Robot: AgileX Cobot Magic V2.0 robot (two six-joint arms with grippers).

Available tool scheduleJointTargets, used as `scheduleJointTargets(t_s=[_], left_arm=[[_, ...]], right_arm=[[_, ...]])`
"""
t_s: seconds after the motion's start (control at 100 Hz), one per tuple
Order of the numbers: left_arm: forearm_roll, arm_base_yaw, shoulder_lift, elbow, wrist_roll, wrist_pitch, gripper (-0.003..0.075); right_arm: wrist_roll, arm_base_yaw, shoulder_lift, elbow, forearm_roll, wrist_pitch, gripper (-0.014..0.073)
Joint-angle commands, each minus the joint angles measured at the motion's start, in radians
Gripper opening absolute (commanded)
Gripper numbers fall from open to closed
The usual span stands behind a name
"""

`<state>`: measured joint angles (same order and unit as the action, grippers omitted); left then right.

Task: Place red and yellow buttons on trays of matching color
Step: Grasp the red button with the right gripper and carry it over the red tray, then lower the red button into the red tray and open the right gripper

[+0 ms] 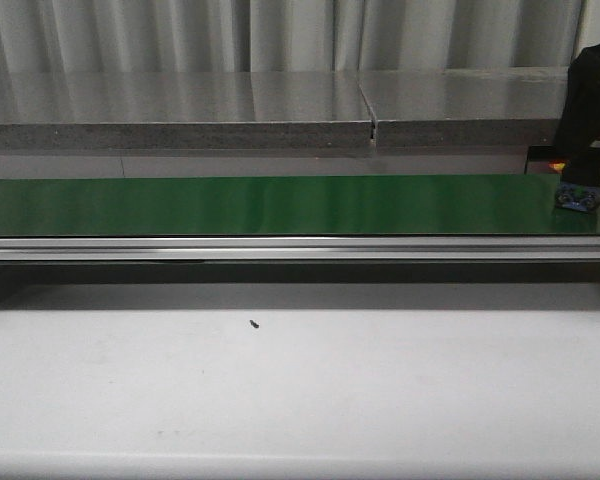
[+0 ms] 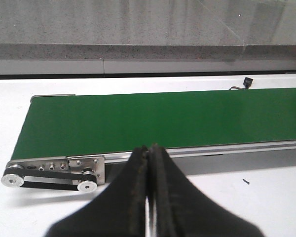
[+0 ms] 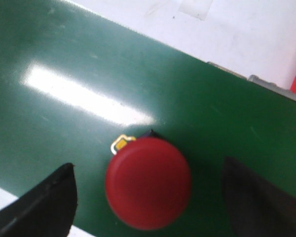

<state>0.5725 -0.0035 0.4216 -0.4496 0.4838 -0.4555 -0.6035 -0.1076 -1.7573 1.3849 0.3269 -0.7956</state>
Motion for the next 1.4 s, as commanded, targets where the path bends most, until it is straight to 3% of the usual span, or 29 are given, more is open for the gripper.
scheduleJointTargets(t_s=[0.0, 0.2, 0.29, 0.52, 0.71, 1.09, 1.39], left_arm=[[0.029, -0.008, 0.005, -0.027, -0.002, 0.064, -0.0019], [0.029, -0.008, 0.005, -0.027, -0.002, 0.064, -0.0019], [0.029, -0.008, 0.005, -0.027, -0.002, 0.064, -0.0019], [0.03, -0.008, 0.005, -0.027, -0.002, 0.064, -0.0019], [0.03, -0.008, 0.005, -0.027, -0.002, 0.064, -0.0019], [0.03, -0.008, 0.005, -0.025, -0.002, 0.064, -0.0019], [0.03, -0.008, 0.005, -0.023, -0.002, 0.064, -0.0019]], right_arm=[[-0.012, -0.002, 0.027, 0.048, 0.015, 0.043, 0.0557], [0.006, -0.012, 0.022, 0.054, 0.011, 0.01, 0.03], [0.047, -0.031, 0.023, 0.062, 0.011, -0.008, 0.0242], [0.105, -0.094, 0.024, 0.158, 0.011, -0.029, 0.0237], [0.105, -0.148, -0.002, 0.329, 0.036, -0.016, 0.0237], [0.199, -0.241, -0.342, 0.81, 0.047, -0.169, 0.0237], [0.204, -0.272, -0.472, 0.842, 0.057, -0.126, 0.0237]])
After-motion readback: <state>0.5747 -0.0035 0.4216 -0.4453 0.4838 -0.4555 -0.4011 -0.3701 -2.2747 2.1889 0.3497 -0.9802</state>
